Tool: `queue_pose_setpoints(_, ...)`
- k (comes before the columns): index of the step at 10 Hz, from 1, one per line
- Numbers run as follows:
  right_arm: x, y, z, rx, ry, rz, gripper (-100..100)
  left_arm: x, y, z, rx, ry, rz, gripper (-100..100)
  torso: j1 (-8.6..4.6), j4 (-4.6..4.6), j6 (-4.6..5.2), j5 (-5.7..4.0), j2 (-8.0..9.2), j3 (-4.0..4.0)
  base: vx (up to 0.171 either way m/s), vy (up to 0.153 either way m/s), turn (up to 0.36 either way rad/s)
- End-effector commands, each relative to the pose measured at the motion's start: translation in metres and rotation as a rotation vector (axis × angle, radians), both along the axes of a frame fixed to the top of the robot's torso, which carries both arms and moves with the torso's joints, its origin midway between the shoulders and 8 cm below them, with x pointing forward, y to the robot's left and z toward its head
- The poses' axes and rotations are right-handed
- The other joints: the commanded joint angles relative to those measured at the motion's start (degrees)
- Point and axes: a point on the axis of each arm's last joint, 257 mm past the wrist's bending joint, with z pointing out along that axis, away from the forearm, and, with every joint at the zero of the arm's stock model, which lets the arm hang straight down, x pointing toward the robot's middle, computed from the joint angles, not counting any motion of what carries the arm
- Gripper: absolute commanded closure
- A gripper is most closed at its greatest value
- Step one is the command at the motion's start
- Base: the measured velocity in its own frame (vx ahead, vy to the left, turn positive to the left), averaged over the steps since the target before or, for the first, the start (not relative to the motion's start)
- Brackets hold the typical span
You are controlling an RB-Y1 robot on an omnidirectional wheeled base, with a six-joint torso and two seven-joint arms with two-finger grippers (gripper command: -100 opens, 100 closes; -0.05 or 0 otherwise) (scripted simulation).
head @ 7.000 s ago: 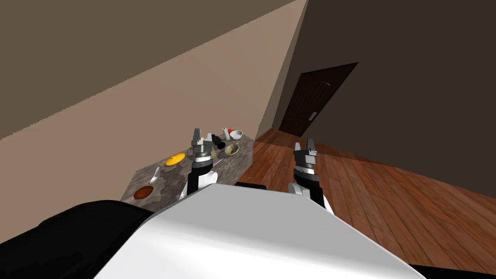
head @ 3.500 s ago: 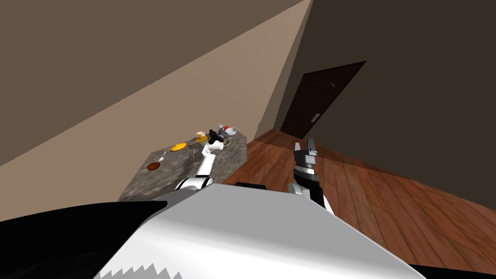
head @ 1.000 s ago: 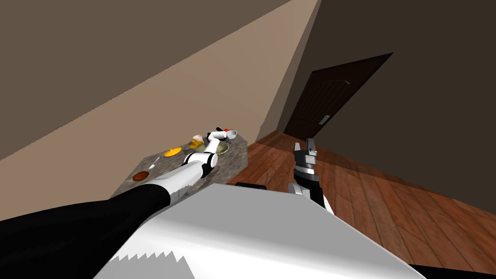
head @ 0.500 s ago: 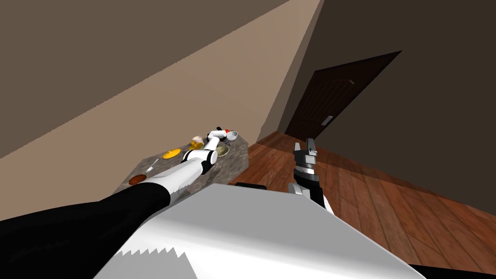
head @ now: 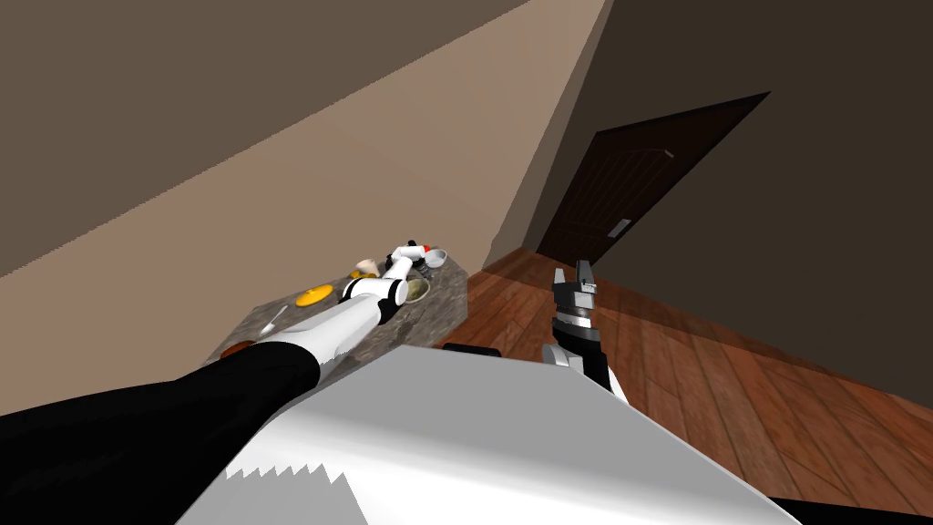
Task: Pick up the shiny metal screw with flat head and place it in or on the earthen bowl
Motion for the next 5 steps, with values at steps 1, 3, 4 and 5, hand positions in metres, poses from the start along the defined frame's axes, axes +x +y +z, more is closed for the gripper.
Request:
queue_pose_setpoints(1,0.000,0.000,0.000,0.000,0.000,0.000,0,-0.015,0.002,-0.007,-0.008,0.061,0.019,-100,0.00,0.00,0.00,0.00,0.00,0.00,0.069,0.006,-0.005)
queue_pose_setpoints(3,0.000,0.000,0.000,0.000,0.000,0.000,0,-0.015,0.002,-0.007,-0.008,0.061,0.019,-100,0.02,0.02,0.00,0.00,0.07,0.04,0.039,0.005,-0.002)
queue_pose_setpoints(4,0.000,0.000,0.000,0.000,0.000,0.000,0,-0.022,0.003,-0.010,-0.010,0.090,0.027,-100,0.01,0.04,0.00,0.00,0.17,0.10,0.024,0.000,-0.006)
queue_pose_setpoints(5,0.000,0.000,0.000,0.000,0.000,0.000,0,-0.030,0.004,-0.014,-0.013,0.121,0.036,-100,0.00,0.05,0.00,-0.01,0.19,0.11,0.036,-0.001,-0.007)
